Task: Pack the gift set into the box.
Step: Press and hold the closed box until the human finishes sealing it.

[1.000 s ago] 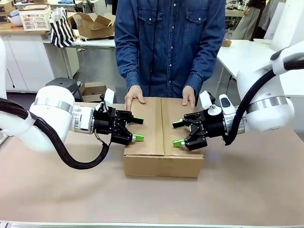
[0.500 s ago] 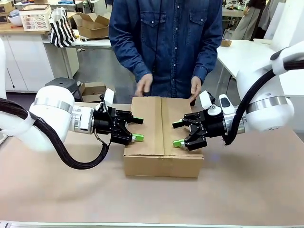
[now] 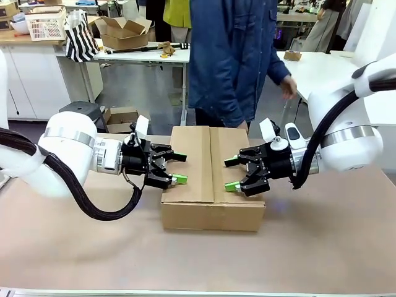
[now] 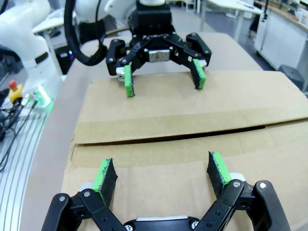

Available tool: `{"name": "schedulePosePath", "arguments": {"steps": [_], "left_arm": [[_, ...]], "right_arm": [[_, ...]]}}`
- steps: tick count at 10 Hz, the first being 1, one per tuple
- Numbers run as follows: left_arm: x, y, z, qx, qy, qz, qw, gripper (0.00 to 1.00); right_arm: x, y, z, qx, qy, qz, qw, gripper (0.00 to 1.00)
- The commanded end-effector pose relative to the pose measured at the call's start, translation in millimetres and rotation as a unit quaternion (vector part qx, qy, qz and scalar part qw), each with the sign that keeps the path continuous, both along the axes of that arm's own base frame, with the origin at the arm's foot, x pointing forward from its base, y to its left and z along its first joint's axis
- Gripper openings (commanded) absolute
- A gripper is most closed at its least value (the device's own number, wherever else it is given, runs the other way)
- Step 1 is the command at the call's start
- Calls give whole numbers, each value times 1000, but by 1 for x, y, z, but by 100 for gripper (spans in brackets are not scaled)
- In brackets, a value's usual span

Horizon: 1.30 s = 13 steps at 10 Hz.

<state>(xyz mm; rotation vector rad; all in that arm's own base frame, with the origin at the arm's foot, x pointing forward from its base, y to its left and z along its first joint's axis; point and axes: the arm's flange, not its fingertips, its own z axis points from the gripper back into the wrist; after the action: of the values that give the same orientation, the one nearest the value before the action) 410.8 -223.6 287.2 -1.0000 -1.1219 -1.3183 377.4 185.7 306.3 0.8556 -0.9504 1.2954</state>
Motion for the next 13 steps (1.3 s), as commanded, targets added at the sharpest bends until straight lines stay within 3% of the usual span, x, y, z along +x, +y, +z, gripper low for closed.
{"name": "schedulePosePath", "arguments": {"steps": [1, 13], "left_arm": [[0, 0, 0, -3, 1, 0, 1000, 100], [0, 0, 0, -3, 1, 0, 1000, 100]], "right_arm": [[0, 0, -2, 4, 3, -3, 1000, 100], [0, 0, -2, 4, 3, -3, 1000, 100]]}}
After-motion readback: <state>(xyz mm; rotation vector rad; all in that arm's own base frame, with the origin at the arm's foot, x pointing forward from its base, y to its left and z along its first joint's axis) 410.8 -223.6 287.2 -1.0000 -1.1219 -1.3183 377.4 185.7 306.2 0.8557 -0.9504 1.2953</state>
